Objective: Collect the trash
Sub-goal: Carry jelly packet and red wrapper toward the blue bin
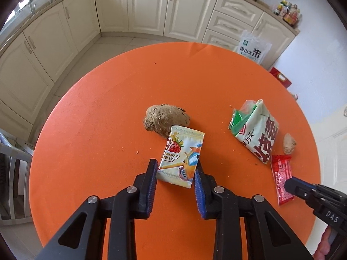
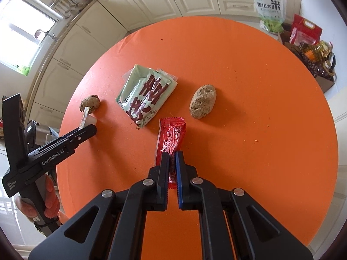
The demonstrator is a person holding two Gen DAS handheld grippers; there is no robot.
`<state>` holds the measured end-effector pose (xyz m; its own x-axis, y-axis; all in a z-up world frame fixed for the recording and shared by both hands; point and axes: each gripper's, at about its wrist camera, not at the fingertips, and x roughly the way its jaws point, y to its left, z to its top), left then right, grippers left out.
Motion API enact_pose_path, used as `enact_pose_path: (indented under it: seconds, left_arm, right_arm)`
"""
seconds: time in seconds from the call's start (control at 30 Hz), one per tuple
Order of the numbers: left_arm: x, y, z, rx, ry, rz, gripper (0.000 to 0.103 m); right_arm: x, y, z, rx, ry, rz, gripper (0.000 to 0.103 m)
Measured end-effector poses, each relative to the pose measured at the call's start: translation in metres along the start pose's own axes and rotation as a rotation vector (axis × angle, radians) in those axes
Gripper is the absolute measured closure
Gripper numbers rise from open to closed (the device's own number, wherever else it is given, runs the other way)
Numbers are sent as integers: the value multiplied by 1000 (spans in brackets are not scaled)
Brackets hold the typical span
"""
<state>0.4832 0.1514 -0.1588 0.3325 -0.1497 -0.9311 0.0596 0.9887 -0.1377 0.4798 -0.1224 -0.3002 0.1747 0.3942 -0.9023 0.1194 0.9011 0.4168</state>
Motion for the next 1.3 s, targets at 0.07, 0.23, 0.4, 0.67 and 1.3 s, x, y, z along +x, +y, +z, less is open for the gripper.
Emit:
enact_pose_path:
  seconds: [0.07, 0.23, 0.4, 0.67, 1.3]
  left_arm:
    - [-2, -1, -1, 3, -8, 1, 76]
    - [-12, -8, -8, 14, -30, 20, 78]
    - [-23, -15, -16, 17, -42, 16, 79]
    - [-47, -27, -36, 28, -63, 11, 79]
    - [-113, -188, -122, 328, -110, -83, 79]
  right_arm:
    - [-1, -2, -1, 8, 1, 8, 98]
    - [-5, -6, -2, 26, -1, 32, 98]
    - [-14, -5, -9, 28, -6, 41, 98]
    - [-39, -4, -25, 28, -32, 47, 98]
    - [-162, -87, -118, 156, -178, -12, 98]
